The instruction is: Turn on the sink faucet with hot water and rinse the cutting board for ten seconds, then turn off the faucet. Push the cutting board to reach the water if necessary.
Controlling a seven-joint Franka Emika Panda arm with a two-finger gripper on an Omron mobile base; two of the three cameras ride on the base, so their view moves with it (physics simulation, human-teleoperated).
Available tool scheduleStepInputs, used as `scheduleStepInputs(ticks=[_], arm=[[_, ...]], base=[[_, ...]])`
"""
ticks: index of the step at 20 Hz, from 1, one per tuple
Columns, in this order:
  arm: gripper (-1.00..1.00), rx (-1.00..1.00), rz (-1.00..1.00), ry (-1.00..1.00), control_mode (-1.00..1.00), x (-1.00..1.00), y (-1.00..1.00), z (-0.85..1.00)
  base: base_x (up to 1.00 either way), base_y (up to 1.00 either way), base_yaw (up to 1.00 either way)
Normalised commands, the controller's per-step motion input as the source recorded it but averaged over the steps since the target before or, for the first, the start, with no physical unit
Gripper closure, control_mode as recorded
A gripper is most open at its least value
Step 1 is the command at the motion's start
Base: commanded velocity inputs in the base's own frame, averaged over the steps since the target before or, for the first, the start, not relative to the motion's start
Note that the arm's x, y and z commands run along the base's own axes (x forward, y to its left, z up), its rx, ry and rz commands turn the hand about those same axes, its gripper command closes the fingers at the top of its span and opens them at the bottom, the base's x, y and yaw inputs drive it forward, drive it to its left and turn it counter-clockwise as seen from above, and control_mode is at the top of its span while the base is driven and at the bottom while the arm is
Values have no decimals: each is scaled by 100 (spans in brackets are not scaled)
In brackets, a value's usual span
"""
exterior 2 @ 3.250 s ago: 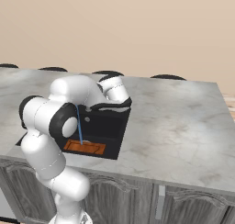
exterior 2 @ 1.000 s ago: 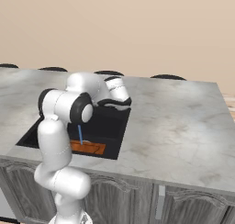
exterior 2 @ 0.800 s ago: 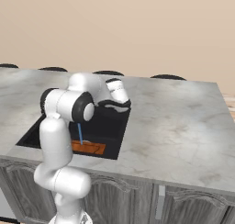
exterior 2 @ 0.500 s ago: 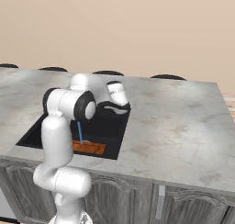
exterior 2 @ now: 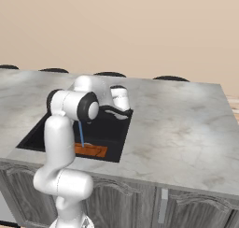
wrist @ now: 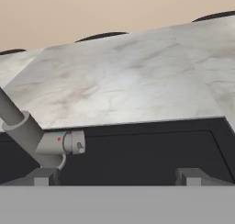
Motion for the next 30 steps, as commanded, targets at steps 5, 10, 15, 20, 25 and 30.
scheduleStepInputs(ticks=[5, 10, 15, 20, 25, 30], arm=[[-100, 4, 0, 0, -100, 4, 0, -1], [-100, 1, 0, 0, -100, 1, 0, 0], [-100, 0, 0, 0, -100, 0, 0, 0], [-100, 0, 0, 0, -100, 0, 0, 0], [-100, 0, 0, 0, -100, 0, 0, 0], [-100, 0, 0, 0, -100, 1, 0, 0]], base=[[0, 0, 0], [0, 0, 0], [0, 0, 0], [0, 0, 0], [0, 0, 0], [0, 0, 0]])
